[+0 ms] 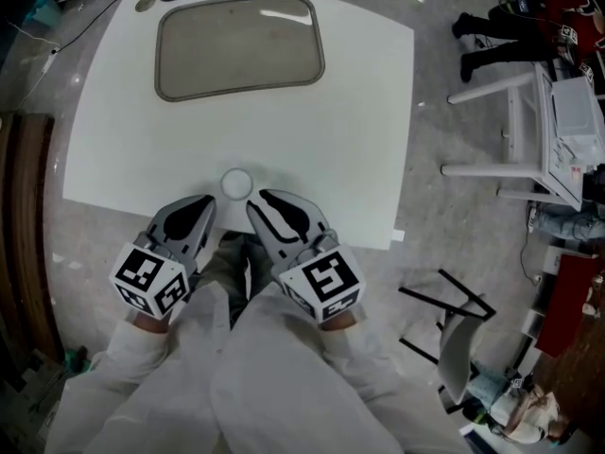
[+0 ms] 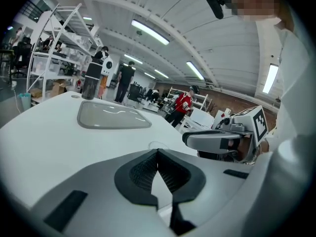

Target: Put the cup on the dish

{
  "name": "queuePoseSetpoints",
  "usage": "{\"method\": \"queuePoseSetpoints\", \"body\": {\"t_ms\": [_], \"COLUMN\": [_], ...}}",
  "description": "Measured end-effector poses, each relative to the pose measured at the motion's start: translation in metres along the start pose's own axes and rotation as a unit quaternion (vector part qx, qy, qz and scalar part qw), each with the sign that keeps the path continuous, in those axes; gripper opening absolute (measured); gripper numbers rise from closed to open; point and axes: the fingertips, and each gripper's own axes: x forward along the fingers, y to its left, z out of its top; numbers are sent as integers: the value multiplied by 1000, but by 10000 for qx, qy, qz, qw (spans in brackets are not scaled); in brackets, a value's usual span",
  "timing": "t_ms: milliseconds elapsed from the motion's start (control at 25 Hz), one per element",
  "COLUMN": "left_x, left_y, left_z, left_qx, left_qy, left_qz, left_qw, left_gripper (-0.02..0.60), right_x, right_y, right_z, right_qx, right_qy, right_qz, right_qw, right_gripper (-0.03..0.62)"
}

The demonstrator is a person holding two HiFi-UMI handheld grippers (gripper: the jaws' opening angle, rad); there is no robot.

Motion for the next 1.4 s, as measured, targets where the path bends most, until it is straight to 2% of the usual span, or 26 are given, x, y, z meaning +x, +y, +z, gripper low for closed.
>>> {"method": "queuePoseSetpoints", "body": {"t_ms": [200,440,560,920,1080,1400], "left_x": [5,13,17,18,17,19], "left_y": [3,11,12,21,26,39], "left_z": [-11,-19,-23,-41,-45,-50], "left_qx": [-142,-273,-301,-435,-484,-572], "left_qy": [68,151,164,278,301,320], "left_qz": [39,54,67,120,173,290], "left_qw": [9999,9995,9994,9986,9982,9974], "left_gripper": [6,6,6,6,6,6], "right_x": [7,30,40,63,71,86], "right_y": [-4,-7,-7,-7,-3,-4], "right_z": [-16,-26,-31,-45,-45,-45], "right_qx": [121,-329,-600,-987,-921,-1145], "right_qy": [248,416,515,716,654,606], "right_qz": [48,-37,-14,-2,37,54], "right_qw": [9996,9986,9969,9925,9936,9916], "right_gripper": [145,264,273,278,278,276]}}
